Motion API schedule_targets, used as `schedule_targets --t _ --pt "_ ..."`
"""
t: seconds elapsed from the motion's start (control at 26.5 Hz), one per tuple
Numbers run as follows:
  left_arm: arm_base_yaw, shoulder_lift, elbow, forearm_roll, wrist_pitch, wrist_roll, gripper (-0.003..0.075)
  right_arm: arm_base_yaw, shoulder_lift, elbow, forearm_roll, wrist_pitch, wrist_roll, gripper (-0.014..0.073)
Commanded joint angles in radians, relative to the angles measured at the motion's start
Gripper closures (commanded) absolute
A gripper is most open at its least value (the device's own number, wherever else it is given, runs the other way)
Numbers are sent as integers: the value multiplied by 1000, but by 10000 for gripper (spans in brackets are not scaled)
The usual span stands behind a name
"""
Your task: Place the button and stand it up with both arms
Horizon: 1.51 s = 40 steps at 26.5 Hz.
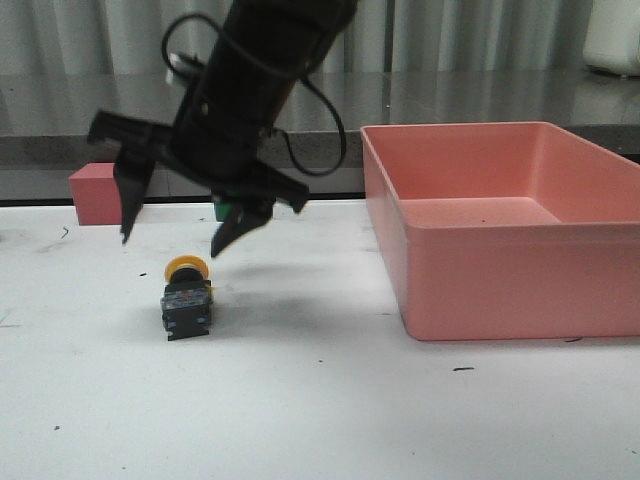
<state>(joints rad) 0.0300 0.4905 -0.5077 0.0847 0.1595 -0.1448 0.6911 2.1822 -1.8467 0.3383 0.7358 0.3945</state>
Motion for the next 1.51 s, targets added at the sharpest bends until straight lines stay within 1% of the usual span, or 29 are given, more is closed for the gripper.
schedule_targets --t 0.0,0.11,0.19,0.3,0.34,0.38,0.49,0.68,0.75,0.83,0.98,1.06,1.21,1.28,1.4,1.47 --pt "0 9 -34 2 -81 -8 60 -5 -141 -54 10 -19 -91 195" --pt "0 9 -34 2 -81 -8 60 -6 -179 -54 10 -8 -111 377" --pt "0 9 -34 2 -81 -8 60 -6 -198 -54 10 5 -111 471" --pt "0 9 -34 2 -81 -8 60 -6 -225 -54 9 30 -111 588" --pt "0 9 -34 2 -81 -8 60 -10 -233 -54 9 45 -118 643" --pt "0 9 -34 2 -81 -8 60 -13 -247 -54 9 64 -138 663" --pt "0 9 -34 2 -81 -8 60 -37 -293 -54 9 140 -222 657" --pt "0 9 -34 2 -81 -8 60 -120 -383 -52 3 260 -305 657" --pt "0 9 -34 2 -81 -8 60 -165 -429 -40 -29 294 -318 657" --pt "0 9 -34 2 -81 -8 60 -221 -487 -5 -88 315 -318 657" --pt "0 9 -34 2 -81 -8 60 -350 -634 159 -205 328 -318 657" --pt "0 9 -34 2 -81 -8 60 -414 -723 280 -238 294 -318 657" --pt "0 9 -34 2 -83 -8 60 -519 -909 548 -249 167 -318 657" --pt "0 9 -34 2 -83 -8 60 -540 -996 670 -279 103 -318 659" --pt "0 9 -34 2 -83 -8 60 -539 -1127 857 -338 -16 -318 662" --pt "0 9 -34 2 -83 -8 60 -538 -1209 956 -338 -80 -318 662"
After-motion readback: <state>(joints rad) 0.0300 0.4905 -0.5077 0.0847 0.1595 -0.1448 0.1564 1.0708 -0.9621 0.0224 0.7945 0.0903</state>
